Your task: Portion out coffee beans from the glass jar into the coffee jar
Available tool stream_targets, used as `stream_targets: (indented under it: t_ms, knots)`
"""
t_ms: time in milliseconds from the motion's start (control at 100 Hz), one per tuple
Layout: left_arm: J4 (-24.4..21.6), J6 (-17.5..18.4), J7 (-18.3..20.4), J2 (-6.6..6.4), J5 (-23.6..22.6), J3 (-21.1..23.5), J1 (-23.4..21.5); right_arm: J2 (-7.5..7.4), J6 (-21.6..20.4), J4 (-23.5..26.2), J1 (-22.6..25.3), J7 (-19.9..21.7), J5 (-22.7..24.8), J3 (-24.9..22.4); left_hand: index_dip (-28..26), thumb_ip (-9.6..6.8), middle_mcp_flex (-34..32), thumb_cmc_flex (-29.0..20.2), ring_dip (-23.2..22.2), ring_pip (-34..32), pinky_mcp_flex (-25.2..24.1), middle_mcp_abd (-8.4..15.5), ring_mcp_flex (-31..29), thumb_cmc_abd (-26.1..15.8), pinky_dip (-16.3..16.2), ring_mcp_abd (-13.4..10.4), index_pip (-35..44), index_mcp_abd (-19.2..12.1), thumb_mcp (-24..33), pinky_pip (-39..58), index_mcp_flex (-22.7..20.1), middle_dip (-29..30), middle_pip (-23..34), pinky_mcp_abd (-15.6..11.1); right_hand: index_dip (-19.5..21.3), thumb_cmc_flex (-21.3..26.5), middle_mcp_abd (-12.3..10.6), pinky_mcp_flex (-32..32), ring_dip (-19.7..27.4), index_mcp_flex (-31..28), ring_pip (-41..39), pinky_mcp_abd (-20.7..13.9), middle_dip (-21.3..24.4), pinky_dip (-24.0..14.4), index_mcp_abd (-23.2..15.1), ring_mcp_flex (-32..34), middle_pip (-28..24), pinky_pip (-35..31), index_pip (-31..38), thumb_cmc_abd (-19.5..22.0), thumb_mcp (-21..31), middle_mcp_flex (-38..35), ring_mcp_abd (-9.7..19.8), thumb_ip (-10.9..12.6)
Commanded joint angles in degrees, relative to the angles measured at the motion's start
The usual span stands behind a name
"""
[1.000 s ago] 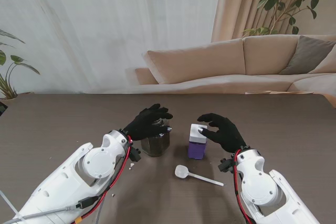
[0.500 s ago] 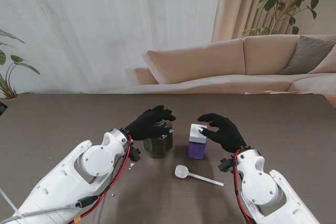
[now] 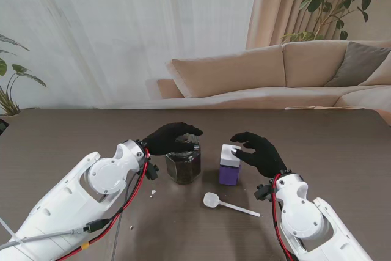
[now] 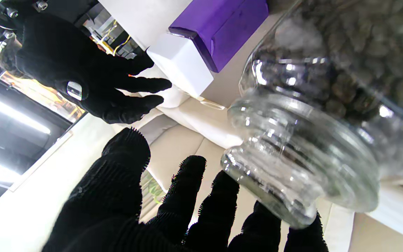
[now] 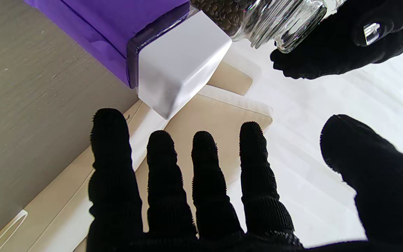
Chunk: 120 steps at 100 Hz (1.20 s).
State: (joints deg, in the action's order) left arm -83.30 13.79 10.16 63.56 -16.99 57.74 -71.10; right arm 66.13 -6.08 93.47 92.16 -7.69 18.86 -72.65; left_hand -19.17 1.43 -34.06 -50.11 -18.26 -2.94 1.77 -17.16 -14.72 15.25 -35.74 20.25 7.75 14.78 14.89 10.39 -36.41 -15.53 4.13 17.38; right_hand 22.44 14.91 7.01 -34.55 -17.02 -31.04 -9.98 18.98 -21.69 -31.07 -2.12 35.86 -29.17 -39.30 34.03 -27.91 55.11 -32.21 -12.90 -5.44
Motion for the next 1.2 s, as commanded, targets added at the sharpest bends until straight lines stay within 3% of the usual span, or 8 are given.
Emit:
stream_targets:
  t_ms: [0,380,450,550,640,730,900,1190]
  knots:
    - [-0.7,0.2,1.9,-0.26,-0.4,0.5,2.3,0.26,0.1,0.0,0.1,0.9,-0.1,0.0,-0.2,-0.47,0.0,1.0,-0.9,-1.0,-0.2,0.3,-1.2,-2.1,-0.9,1.2,0.1,-0.5,-1.9,0.1,-0.1,-0.5,-0.2,-0.1,0.3,-1.3,0.9,19.3,-0.3,-1.1,-0.7,-0.8,0.4,-1.2,0.2,0.3,-0.1,1.2,0.1,1.4,0.9,0.8,0.4,1.4]
    - [-1.5,-1.2,7.1,-1.46,-3.9,-0.2,8.0,0.33,0.0,-0.1,0.0,0.7,-0.3,-0.3,-0.3,-0.53,1.0,0.9,-1.1,-1.5,2.2,1.9,-2.2,-0.2,-1.0,0.9,0.0,-2.1,-2.2,1.1,0.8,-0.2,-0.4,0.4,0.2,-1.3,0.8,19.3,-0.3,-1.1,-0.8,-0.8,0.5,-1.1,0.1,0.5,-0.1,1.0,0.1,1.4,0.9,0.4,0.3,1.4]
    - [-1.7,-1.8,8.5,-1.81,-4.7,-0.4,8.8,0.34,0.0,-0.1,0.0,0.7,-0.5,-0.3,-0.4,-0.47,1.8,1.0,-3.7,-4.5,5.2,2.3,-4.9,1.0,-6.0,1.3,0.0,-2.6,-0.9,5.8,1.4,-0.2,-0.4,1.4,0.2,-1.2,0.7,19.4,-0.3,-1.1,-0.8,-0.7,0.5,-1.1,0.1,0.5,0.0,1.0,0.1,1.4,0.9,0.3,0.3,1.4]
    - [-1.9,-1.5,10.1,-2.49,-7.9,-0.7,9.6,0.34,-0.1,-0.1,0.0,0.7,-0.5,-0.4,-0.3,0.01,2.4,2.8,-10.2,-9.4,8.1,3.3,-8.1,3.7,-18.5,1.9,-0.4,-3.9,1.6,13.4,2.9,-0.3,-0.2,1.8,0.2,-1.3,0.8,19.3,-0.3,-1.0,-0.8,-0.7,0.5,-1.1,0.1,0.6,0.0,0.9,0.0,1.4,0.9,0.2,0.3,1.4]
    - [-2.7,-0.3,11.8,-3.34,-12.1,-0.6,9.9,0.35,-0.1,-0.2,0.0,0.6,-0.5,-0.4,-0.7,0.54,1.5,6.2,-18.0,-16.4,7.3,4.0,-10.0,5.0,-30.2,1.8,-0.1,-5.3,0.4,30.1,3.5,-1.8,0.8,0.5,0.2,-1.2,0.8,19.4,-0.3,-1.1,-0.7,-0.8,0.5,-1.0,0.1,0.6,0.1,0.9,0.0,1.4,0.9,0.2,0.3,1.4]
    - [-3.3,0.3,12.5,-3.74,-14.5,-0.5,9.8,0.35,-0.1,-0.2,-0.1,0.7,-0.6,-0.4,-1.0,0.32,1.1,7.0,-23.5,-23.2,4.6,4.5,-9.8,5.0,-25.9,1.9,-0.2,-6.3,-2.6,50.5,4.3,-3.7,1.5,-1.0,0.2,-1.2,0.8,19.4,-0.3,-1.1,-0.8,-0.7,0.5,-1.0,0.1,0.7,0.0,0.9,0.0,1.4,0.9,0.0,0.3,1.4]
    - [-3.4,0.7,13.7,-4.24,-18.0,-1.2,10.4,0.26,-0.1,-0.2,-0.1,1.2,-0.8,-0.3,-0.9,0.05,4.1,8.6,-28.3,-31.9,6.1,5.1,-9.5,5.4,-24.5,1.5,-1.2,-8.5,-5.4,63.1,7.5,-3.9,0.9,-2.2,0.1,-1.2,0.9,19.4,-0.3,-1.0,-0.8,-0.7,0.5,-1.0,0.0,0.8,0.1,0.9,0.0,1.4,0.8,-0.1,0.3,1.4]
    - [-2.8,0.6,15.0,-4.79,-23.7,-3.4,12.2,0.21,0.0,-0.3,-0.2,1.6,-1.0,-0.1,-3.7,-0.51,4.5,10.1,-41.9,-50.4,16.0,3.6,-12.3,6.7,-36.0,0.2,-0.4,-12.8,-8.5,75.2,10.6,-8.4,2.8,-3.4,0.1,-1.2,0.9,19.4,-0.4,-1.0,-0.7,-0.7,0.5,-0.9,-0.1,0.7,0.2,1.0,0.0,1.4,0.8,0.0,0.3,1.4]
